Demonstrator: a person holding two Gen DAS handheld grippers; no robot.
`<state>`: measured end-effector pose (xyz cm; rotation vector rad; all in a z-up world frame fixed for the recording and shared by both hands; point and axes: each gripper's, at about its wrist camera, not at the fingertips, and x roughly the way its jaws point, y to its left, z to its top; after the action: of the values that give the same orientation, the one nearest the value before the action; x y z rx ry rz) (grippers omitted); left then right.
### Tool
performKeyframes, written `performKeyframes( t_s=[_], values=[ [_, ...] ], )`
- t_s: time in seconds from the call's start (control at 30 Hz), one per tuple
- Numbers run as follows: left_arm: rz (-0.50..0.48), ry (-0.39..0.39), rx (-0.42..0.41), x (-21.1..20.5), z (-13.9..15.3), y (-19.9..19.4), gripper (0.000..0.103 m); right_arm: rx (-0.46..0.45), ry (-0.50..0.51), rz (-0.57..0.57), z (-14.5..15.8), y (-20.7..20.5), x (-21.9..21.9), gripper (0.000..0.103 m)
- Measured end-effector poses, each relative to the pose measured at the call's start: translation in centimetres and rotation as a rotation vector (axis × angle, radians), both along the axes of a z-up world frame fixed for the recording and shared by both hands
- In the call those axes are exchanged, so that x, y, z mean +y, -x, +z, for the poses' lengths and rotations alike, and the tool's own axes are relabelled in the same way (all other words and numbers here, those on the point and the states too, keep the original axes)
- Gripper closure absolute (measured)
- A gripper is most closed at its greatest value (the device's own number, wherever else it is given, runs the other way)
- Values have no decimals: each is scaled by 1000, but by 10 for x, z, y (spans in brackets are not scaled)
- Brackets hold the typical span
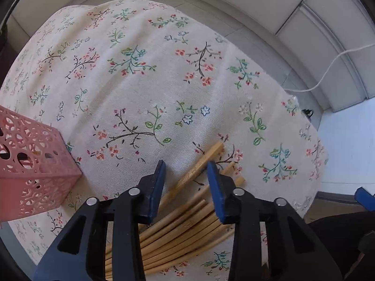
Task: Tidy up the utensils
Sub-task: 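Move the left tool to the bamboo chopsticks and grasp one, then lift the bamboo chopstick with the left tool over the pink holder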
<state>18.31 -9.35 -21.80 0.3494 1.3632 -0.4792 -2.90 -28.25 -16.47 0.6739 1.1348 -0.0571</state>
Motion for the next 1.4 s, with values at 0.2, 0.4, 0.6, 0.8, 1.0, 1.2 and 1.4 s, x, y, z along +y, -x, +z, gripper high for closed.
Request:
performKeyframes(
  t_s=[0.2, 0.4, 0.6, 0.8, 1.0, 1.2, 1.4],
  values=[
    [-36, -22, -48, -8, 1, 6, 73, 26, -23, -4, -7, -2, 0, 7],
    [-86, -5, -161, -15, 3, 23, 96, 78, -81, -4, -22, -8, 7, 7],
    [-120, 69, -271, -6, 41, 46, 96, 125, -146, -59, -37, -15, 9, 7],
    [-93, 114, -380, 33, 86, 86, 96, 176, -271, -131, -55, -35, 20, 16],
    [-42, 216, -497, 71, 139, 119, 96, 172, -320, -87, -54, -70, 52, 47],
    [-15, 264, -568, 93, 167, 142, 96, 181, -324, -40, -63, -106, 81, 67],
    [-26, 309, -626, 99, 189, 151, 96, 222, -249, -66, -73, -122, 82, 67]
  ],
)
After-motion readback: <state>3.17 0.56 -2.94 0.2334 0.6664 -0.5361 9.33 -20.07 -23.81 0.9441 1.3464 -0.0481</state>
